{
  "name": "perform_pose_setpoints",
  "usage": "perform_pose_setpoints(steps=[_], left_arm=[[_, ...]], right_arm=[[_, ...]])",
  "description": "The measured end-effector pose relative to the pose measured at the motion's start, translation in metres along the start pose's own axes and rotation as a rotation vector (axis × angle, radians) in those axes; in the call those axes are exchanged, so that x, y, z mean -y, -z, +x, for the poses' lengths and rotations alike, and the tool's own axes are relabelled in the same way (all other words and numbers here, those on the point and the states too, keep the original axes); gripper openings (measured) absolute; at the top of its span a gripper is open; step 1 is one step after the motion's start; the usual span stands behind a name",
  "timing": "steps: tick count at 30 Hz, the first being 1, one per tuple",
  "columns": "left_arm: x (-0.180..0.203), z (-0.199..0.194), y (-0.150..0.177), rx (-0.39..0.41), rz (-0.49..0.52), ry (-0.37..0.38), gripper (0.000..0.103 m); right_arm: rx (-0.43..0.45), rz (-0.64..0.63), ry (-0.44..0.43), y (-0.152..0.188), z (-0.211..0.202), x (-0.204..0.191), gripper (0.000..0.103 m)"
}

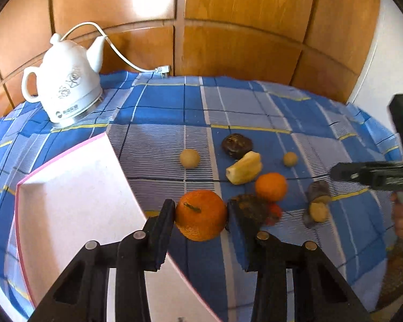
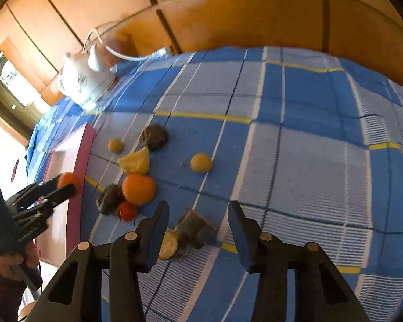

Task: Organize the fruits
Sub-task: 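Carry the orange into the pink tray and open the left tool while the right tool reaches the dark slice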

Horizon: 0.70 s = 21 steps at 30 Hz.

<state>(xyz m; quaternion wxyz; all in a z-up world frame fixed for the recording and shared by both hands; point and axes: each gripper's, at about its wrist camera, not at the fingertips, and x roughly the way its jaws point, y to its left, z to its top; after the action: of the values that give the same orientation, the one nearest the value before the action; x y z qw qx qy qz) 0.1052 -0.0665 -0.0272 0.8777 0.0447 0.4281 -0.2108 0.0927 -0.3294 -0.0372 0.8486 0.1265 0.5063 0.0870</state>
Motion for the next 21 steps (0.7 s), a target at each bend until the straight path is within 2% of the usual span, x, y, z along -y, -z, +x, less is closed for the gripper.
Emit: perform_pose_setpoints(steps=[3,6,12,17,19,21], left_arm=[[-0.005,-0.013,0.008,0.016,-0.03,0.008,0.04],[-0.016,-0.027,0.017,0.034,-0.062,-0.001,0.04],[-0.055,-0.049,0.035,0.062,-0.16,-0.057,0.04],[-0.086,-0.053,0.048,0.063,-0.224,-0.192,0.04],[-0.095,-0.055,0.051,0.064,-0.245,-0.248,0.04],[-0.101,-0.056,0.053,0.071,-0.264,-0.299,0.04]], right_arm=[[-0.044,-0.007,-0.014,0.004,0.012,-0.005,0.048],[-0.066,-0.01,0.016,0.007,0.02,-0.007,0.051],[-0.102,0.013,0.02,0.009,0.028,-0.001,0.051],[-0.122,0.037,-0.001,0.01,0.034,0.002,0.051],[-0.125,0.044,-0.02,0.01,0.035,0.002,0.044],[-0.123,0.035,-0.018,0.01,0.034,0.0,0.044]])
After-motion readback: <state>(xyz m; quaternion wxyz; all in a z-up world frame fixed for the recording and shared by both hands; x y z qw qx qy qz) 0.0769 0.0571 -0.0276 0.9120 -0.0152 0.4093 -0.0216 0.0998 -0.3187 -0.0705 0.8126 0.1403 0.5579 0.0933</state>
